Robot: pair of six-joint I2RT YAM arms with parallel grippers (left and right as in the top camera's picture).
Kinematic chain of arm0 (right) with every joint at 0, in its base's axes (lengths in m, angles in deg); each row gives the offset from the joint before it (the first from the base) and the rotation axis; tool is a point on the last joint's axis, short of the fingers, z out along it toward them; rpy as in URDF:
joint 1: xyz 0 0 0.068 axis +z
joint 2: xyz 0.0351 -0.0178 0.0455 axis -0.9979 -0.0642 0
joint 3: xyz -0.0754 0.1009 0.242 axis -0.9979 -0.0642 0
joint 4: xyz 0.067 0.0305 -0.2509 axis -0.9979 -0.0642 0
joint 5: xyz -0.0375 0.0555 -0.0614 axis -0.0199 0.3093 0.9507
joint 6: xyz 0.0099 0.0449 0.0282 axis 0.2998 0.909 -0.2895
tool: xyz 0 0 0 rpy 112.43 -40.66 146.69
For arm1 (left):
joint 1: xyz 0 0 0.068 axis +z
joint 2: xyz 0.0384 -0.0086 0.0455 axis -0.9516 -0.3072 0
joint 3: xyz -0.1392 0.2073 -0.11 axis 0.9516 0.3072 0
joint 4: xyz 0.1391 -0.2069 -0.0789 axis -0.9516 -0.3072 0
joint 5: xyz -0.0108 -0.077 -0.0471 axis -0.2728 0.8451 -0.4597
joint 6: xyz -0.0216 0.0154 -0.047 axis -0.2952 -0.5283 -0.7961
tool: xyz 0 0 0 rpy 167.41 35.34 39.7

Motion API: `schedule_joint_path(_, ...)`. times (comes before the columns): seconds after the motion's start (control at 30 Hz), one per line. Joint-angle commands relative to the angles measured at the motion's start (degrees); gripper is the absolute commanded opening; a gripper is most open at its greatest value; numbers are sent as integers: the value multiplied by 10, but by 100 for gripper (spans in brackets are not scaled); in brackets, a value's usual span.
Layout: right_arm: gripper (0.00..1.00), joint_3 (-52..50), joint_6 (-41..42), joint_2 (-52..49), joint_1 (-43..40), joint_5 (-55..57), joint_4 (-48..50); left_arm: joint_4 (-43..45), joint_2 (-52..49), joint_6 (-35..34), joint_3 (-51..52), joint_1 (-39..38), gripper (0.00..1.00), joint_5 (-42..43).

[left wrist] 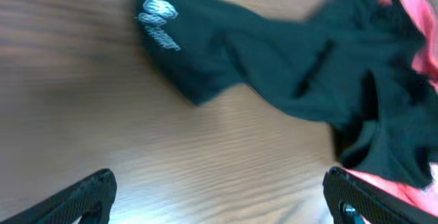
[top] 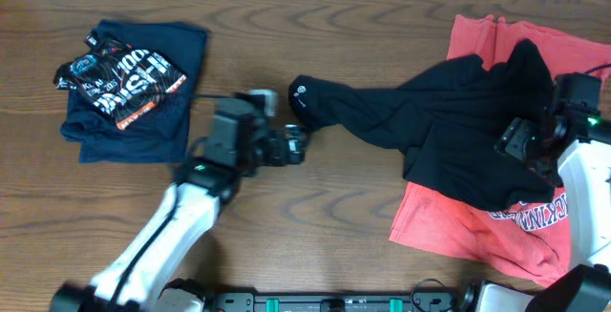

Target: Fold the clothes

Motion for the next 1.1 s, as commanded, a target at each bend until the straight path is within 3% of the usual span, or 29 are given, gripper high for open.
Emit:
schedule_joint_path(0.0,82,1,-12,-1,-8,-17,-5,53,-66,-63,-12,-45,97,9)
schedule_joint_path(0.13,83,1,-19,-1,-8,-17,-9,121,-169,-102,-41,-86,95,9)
schedule_joint_path(0.33,83,1,-25,-1,-8,-26,-18,134,-292,-101,-129,-129,95,8)
schedule_joint_path(0.5,83,1,-26,-1,-8,-26,-25,139,-351,-101,-182,-141,95,-35)
schedule_joint_path(0.7,83,1,-27,-1,-8,-32,-26,212,-406,-134,-195,-149,91,-46)
schedule_joint_path(0.83,83,1,-27,-1,-8,-40,-30,259,-432,-142,-196,-149,58,-48)
schedule_joint_path(0.93,83,1,-27,-1,-8,-40,-33,252,-429,-142,-196,-149,15,-46)
schedule_joint_path(0.97,83,1,-27,-1,-8,-40,-35,248,-425,-142,-196,-149,6,-43)
schedule_joint_path(1.07,77,1,-27,-1,-8,-40,-40,216,-389,-139,-196,-142,6,-41)
